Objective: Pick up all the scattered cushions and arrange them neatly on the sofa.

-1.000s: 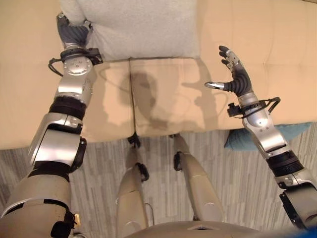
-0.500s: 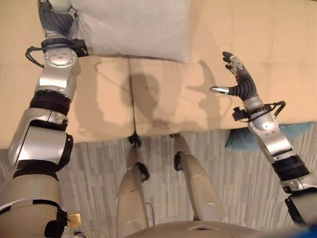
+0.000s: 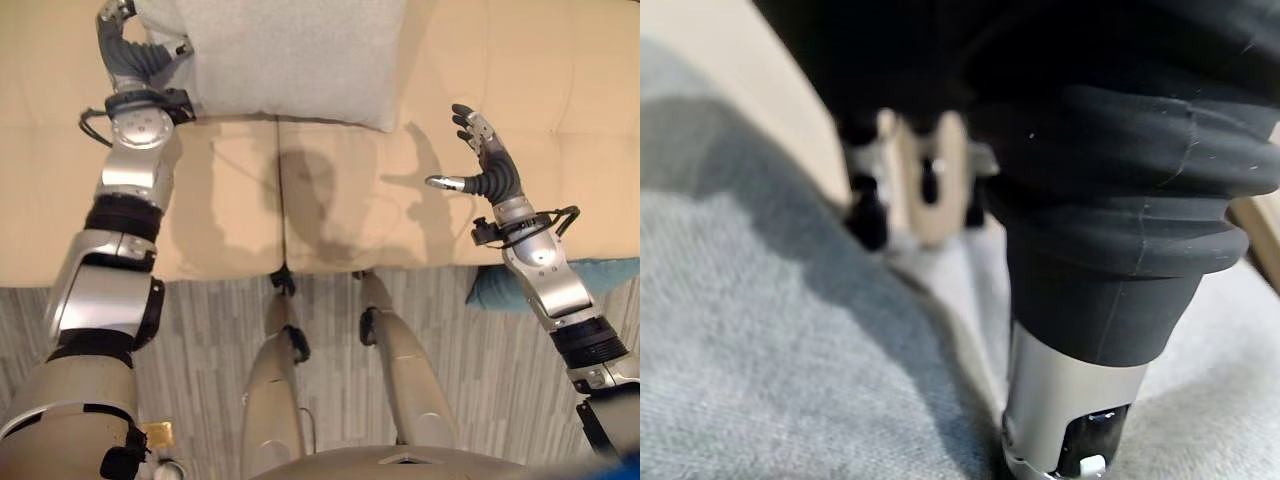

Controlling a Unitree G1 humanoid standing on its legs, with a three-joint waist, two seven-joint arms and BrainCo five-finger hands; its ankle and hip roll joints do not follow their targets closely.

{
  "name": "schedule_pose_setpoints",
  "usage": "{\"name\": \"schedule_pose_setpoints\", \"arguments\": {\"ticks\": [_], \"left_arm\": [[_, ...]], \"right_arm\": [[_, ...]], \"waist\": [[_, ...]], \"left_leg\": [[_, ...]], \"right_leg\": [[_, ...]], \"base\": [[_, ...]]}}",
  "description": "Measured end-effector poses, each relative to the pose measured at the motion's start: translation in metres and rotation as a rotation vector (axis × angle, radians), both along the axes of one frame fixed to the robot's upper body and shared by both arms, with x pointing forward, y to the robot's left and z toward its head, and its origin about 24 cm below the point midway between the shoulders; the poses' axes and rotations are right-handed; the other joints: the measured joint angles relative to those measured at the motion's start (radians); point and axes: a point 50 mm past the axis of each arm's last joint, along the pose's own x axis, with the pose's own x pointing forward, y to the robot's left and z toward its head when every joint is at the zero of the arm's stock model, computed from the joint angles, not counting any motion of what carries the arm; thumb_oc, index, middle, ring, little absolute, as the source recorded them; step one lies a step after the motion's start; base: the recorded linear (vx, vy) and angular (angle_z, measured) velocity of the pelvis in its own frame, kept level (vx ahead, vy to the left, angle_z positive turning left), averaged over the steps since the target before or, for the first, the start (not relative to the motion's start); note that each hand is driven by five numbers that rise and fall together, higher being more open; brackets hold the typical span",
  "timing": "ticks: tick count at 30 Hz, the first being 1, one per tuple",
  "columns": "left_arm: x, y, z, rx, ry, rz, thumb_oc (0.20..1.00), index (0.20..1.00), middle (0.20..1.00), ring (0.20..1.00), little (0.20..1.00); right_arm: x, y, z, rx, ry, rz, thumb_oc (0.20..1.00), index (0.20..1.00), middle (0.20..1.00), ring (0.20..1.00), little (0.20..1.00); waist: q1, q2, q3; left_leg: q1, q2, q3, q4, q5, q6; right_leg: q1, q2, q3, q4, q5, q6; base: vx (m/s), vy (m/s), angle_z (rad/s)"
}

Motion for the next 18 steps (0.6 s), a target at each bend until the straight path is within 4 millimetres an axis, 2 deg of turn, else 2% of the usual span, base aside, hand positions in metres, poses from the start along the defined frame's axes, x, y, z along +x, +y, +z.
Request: {"name": "schedule_pose_setpoints", "arguments": {"ticks": [3,4,5,8,9,11,13,14,16,18], "left_arm": [[-0.002,0.003,-0.024,-0.032,0.039,-0.011,1.000,1.000,1.000,1.000,1.000],[-0.004,0.006,-0.036,-0.038,0.064,-0.018,1.000,1.000,1.000,1.000,1.000],[-0.011,0.010,-0.058,-0.034,0.114,-0.026,1.000,1.000,1.000,1.000,1.000],[-0.018,0.016,-0.077,-0.027,0.160,-0.037,1.000,1.000,1.000,1.000,1.000],[-0.022,0.019,-0.088,-0.016,0.194,-0.032,1.000,1.000,1.000,1.000,1.000],[-0.030,0.030,-0.091,0.000,0.202,-0.011,1.000,1.000,1.000,1.000,1.000],[-0.047,0.063,-0.083,0.155,0.244,0.092,1.000,1.000,1.000,1.000,1.000],[-0.054,0.074,-0.081,0.152,0.241,0.129,1.000,1.000,1.000,1.000,1.000],[-0.065,0.088,-0.091,0.118,0.261,0.174,1.000,1.000,1.000,1.000,1.000],[-0.070,0.088,-0.107,0.099,0.295,0.173,1.000,1.000,1.000,1.000,1.000]], "right_arm": [[-0.001,-0.002,-0.002,0.002,0.006,-0.006,1.000,1.000,1.000,1.000,1.000],[-0.001,-0.003,-0.003,0.003,0.010,-0.010,1.000,1.000,1.000,1.000,1.000],[-0.003,-0.007,-0.006,0.009,0.020,-0.028,1.000,1.000,1.000,1.000,1.000],[-0.005,-0.014,-0.010,0.016,0.030,-0.050,1.000,1.000,1.000,1.000,1.000],[-0.006,-0.019,-0.011,0.019,0.032,-0.068,1.000,1.000,1.000,1.000,1.000],[-0.008,-0.023,-0.013,-0.001,0.046,-0.071,1.000,1.000,1.000,1.000,1.000],[-0.016,-0.037,-0.015,-0.045,0.063,-0.088,1.000,1.000,1.000,1.000,1.000],[-0.021,-0.043,-0.017,-0.054,0.070,-0.102,1.000,1.000,1.000,1.000,1.000],[-0.027,-0.048,-0.029,-0.060,0.113,-0.105,1.000,1.000,1.000,1.000,1.000],[-0.031,-0.049,-0.039,-0.068,0.157,-0.099,1.000,1.000,1.000,1.000,1.000]], "waist": [[0.001,0.005,0.001],[0.002,0.008,0.001],[0.003,0.013,0.002],[0.015,0.024,0.003],[0.027,0.036,0.006],[0.029,0.052,0.006],[0.033,0.062,0.009],[0.037,0.066,0.011],[0.044,0.071,0.010],[0.051,0.076,0.009]], "left_leg": [[0.024,0.000,0.000,0.000,0.000,0.000],[0.037,0.001,-0.001,0.000,0.000,0.000],[0.062,0.002,-0.002,0.000,0.000,-0.001],[0.079,0.003,-0.004,-0.001,-0.001,-0.002],[0.089,0.004,-0.005,-0.001,0.000,-0.006],[0.093,0.005,-0.014,-0.001,0.000,-0.011],[0.103,0.007,-0.022,-0.001,0.006,-0.014],[0.113,0.009,-0.025,-0.001,0.007,-0.015],[0.150,0.011,-0.027,-0.001,0.006,-0.016],[0.182,0.011,-0.031,-0.001,0.002,-0.019]], "right_leg": [[0.024,0.000,0.000,0.000,0.000,0.000],[0.037,0.001,-0.001,0.000,-0.001,0.000],[0.062,0.002,-0.001,-0.001,-0.002,0.000],[0.079,0.002,-0.001,-0.001,-0.005,0.001],[0.090,0.002,-0.002,-0.002,-0.005,0.001],[0.098,0.002,-0.012,-0.003,-0.011,0.009],[0.113,0.006,-0.023,-0.004,-0.011,0.009],[0.124,0.007,-0.025,-0.004,-0.011,0.009],[0.163,0.009,-0.027,-0.006,-0.017,0.005],[0.197,0.009,-0.031,-0.007,-0.024,0.003]], "base": [[0.00,0.000,0.00],[0.00,0.000,0.00],[-0.03,-0.020,0.01],[-0.01,-0.004,0.00],[-0.04,-0.012,0.03],[-0.03,-0.009,0.08],[-0.02,-0.010,0.08],[0.00,0.000,0.00],[-0.04,-0.006,0.01],[-0.04,0.000,0.05]]}}
